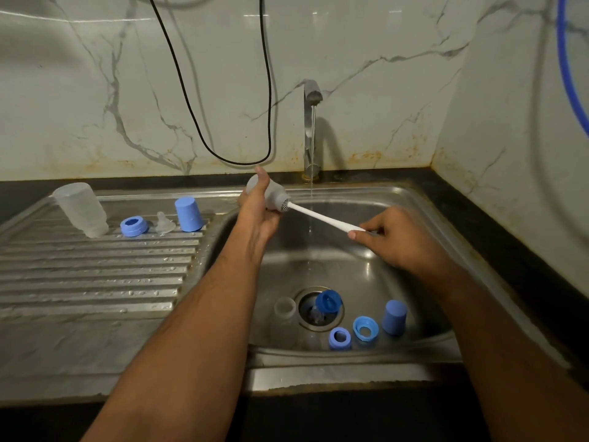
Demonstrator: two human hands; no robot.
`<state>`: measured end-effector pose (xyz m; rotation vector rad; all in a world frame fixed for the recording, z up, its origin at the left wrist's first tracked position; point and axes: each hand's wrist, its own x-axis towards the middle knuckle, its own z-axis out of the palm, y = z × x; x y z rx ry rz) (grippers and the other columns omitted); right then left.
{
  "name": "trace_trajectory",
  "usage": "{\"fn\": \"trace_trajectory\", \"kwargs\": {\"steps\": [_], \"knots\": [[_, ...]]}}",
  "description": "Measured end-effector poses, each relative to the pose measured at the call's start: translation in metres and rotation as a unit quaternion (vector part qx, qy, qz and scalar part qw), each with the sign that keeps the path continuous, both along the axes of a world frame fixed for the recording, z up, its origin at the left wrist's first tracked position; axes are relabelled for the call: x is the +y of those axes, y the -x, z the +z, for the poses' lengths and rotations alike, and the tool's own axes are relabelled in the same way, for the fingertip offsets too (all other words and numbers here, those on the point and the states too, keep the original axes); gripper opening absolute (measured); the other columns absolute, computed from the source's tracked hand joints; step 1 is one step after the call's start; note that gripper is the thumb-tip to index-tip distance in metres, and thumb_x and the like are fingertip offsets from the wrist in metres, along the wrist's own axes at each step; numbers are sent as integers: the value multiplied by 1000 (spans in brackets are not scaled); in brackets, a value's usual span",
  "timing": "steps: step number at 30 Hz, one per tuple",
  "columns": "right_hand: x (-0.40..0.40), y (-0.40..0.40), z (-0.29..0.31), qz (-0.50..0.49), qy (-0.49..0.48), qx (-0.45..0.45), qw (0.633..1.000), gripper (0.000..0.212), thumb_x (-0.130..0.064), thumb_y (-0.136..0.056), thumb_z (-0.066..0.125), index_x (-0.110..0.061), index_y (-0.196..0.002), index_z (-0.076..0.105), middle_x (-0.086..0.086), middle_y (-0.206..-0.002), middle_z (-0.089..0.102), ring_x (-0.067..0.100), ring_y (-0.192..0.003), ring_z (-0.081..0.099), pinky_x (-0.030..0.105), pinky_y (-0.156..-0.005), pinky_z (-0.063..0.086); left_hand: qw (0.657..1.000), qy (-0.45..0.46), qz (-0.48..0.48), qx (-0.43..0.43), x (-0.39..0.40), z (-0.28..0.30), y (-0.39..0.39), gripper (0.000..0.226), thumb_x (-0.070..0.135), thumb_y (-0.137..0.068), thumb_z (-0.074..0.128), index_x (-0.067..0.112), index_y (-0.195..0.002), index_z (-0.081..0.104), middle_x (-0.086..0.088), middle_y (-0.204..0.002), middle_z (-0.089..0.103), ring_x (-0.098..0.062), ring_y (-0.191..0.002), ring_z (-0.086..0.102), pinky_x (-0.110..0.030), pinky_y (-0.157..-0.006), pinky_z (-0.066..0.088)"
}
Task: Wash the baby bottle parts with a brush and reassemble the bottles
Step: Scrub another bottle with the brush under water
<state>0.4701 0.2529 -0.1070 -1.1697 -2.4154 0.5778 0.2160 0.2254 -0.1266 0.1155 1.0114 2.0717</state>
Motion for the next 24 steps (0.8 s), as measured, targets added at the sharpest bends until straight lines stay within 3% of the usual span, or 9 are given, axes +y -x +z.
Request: {"fn": "trace_trajectory", "kwargs": {"steps": [3, 6, 10, 12, 13, 16, 18, 21, 24], "knots": [[-1, -12, 10, 3, 145, 49, 988, 24, -39, -96, 67, -17, -94, 77, 2, -59, 60, 10, -47, 50, 22, -44, 39, 999, 19, 42, -3, 2, -5, 5, 87, 42, -69, 85, 7, -138, 44, -15, -121, 64, -25, -100, 70, -38, -73, 63], [-4, -22, 19, -20, 275, 100, 956, 28, -39, -96, 66, -13, -93, 75, 2, -53, 53, 10, -41, 40, 21, -37, 31, 999, -23, 25, -24, 2, -4, 11, 66, 23, -85, 78, 4, -138, 43, -20, -121, 62, -28, -98, 70, -44, -77, 62], [-8, -14, 15, -21, 250, 80, 965, 28, -39, -97, 65, -13, -96, 75, 1, -53, 53, 9, -40, 41, 21, -37, 33, 1000, 0, -27, -4, 5, -6, 3, 46, 12, -90, 71, 4, -127, 45, -22, -123, 54, -28, -104, 65, -43, -77, 62], [-8, -12, 13, -21, 239, 64, 969, 29, -40, -96, 65, -12, -94, 75, 2, -54, 54, 10, -40, 41, 22, -37, 34, 999, 5, -43, 1, 6, -9, 2, 18, 8, -89, 64, 7, -104, 53, -16, -108, 54, -23, -91, 62, -39, -82, 60], [-8, -13, 13, -21, 239, 63, 969, 29, -40, -96, 66, -12, -93, 75, 2, -54, 54, 10, -41, 41, 22, -37, 34, 999, -2, -42, -2, 6, -7, 3, 6, 9, -90, 58, 9, -91, 52, -11, -96, 52, -19, -81, 58, -34, -76, 59], [-5, -17, 18, -15, 242, 63, 968, 29, -41, -95, 67, -14, -87, 75, 2, -54, 55, 10, -40, 42, 22, -37, 35, 1000, 3, -17, 17, 10, -5, 13, 16, 12, -98, 47, 12, -82, 44, -5, -79, 46, -15, -66, 50, -28, -60, 50], [-7, -14, 18, -12, 237, 57, 970, 30, -41, -95, 67, -14, -84, 75, 3, -54, 54, 11, -41, 42, 23, -38, 35, 1000, 5, -2, 11, 11, -9, 16, 12, 14, -98, 59, 10, -90, 50, -7, -84, 52, -16, -70, 56, -32, -69, 58], [-10, -8, 14, -9, 229, 57, 972, 30, -40, -96, 66, -13, -85, 73, 5, -57, 54, 12, -42, 42, 23, -38, 35, 1000, 14, -13, 24, 13, -12, 7, 33, 17, -87, 76, 5, -111, 56, -10, -94, 58, -20, -82, 62, -48, -93, 58], [-8, -12, 16, -9, 245, 71, 967, 25, -39, -95, 67, -16, -91, 75, 3, -55, 54, 10, -40, 42, 21, -37, 34, 1000, 13, 23, 17, 11, -9, 5, 54, 12, -84, 79, 2, -130, 53, -11, -99, 59, -20, -83, 65, -40, -79, 62]]}}
